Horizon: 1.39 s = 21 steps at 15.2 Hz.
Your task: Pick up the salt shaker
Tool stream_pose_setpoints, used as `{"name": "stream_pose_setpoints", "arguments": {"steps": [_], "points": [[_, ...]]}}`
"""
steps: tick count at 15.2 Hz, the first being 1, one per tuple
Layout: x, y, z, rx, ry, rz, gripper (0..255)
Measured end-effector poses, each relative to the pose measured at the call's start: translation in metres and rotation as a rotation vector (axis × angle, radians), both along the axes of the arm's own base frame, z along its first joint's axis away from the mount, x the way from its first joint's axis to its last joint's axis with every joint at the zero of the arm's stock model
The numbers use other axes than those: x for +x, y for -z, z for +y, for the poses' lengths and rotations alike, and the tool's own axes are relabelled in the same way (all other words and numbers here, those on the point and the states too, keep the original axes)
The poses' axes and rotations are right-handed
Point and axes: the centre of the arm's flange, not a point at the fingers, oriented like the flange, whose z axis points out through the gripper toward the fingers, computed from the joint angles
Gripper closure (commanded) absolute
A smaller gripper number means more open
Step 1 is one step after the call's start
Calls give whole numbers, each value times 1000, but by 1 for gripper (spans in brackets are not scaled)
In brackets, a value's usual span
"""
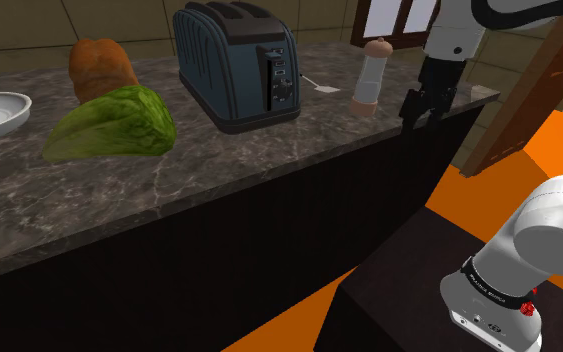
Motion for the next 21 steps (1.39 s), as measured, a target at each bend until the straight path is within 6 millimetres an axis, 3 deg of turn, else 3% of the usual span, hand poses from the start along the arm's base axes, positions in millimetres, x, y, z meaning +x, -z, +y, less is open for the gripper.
{"name": "stream_pose_setpoints", "arguments": {"steps": [2, 6, 21], "points": [[5, -4, -1, -2, 1, -3, 0], [35, -31, -6, -18, 10, -29, 0], [164, -163, -33, -86, 45, -134, 0]]}}
